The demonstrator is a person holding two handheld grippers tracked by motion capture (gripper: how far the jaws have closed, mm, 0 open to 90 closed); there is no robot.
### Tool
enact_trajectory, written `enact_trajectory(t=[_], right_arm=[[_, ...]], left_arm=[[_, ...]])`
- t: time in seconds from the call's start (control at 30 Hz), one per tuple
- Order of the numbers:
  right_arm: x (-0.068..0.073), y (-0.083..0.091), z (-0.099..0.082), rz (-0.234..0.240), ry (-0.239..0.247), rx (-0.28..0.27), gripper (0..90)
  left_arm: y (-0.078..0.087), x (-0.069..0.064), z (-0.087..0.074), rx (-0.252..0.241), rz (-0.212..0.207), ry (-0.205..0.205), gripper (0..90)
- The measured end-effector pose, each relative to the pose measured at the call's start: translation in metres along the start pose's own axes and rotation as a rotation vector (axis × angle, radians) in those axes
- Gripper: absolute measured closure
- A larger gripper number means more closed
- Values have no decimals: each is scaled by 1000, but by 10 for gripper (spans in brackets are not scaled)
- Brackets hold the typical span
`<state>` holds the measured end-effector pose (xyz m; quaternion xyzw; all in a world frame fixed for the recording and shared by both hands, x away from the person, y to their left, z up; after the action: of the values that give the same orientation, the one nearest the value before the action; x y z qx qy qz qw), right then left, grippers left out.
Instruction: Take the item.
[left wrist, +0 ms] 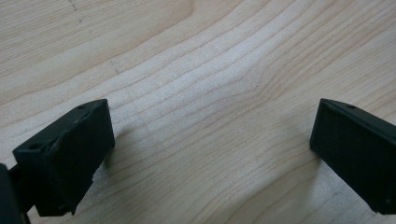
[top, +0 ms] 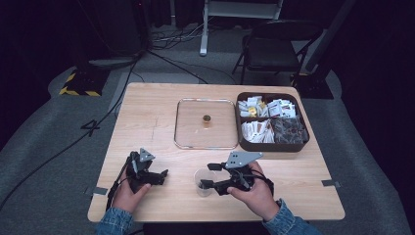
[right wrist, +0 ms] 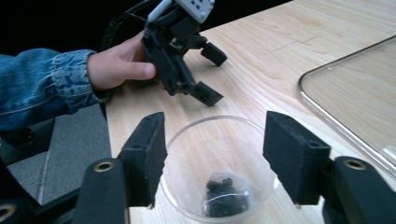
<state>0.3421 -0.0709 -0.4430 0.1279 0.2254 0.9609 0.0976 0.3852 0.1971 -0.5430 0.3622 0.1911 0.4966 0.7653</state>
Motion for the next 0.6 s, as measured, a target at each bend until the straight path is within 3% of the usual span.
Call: enact_trajectory(t=[0.33, 0.5, 0.6], right_arm=[[-11, 35, 13, -63, -19, -15, 322], [-15, 54, 9, -80, -46, 30, 290], [-18, 66, 6, -103, -55, 21, 289]], left_arm=[[0, 0, 0, 0, 1, -1, 2], [0, 0, 0, -1, 1, 0, 2], [0, 0, 0, 0, 0, -1, 2]])
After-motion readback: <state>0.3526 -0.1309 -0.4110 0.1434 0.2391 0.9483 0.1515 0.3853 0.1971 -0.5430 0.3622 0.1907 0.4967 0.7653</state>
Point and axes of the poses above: each handheld gripper's, and its own axes: y roughly backward along the jaws, z roughly out of its top, x roughly to its left, the point moved 5 cm from there along -y, roughly forward along the jaws, and after that the axes turned 7 degrees about z, right-handed, at the moved point
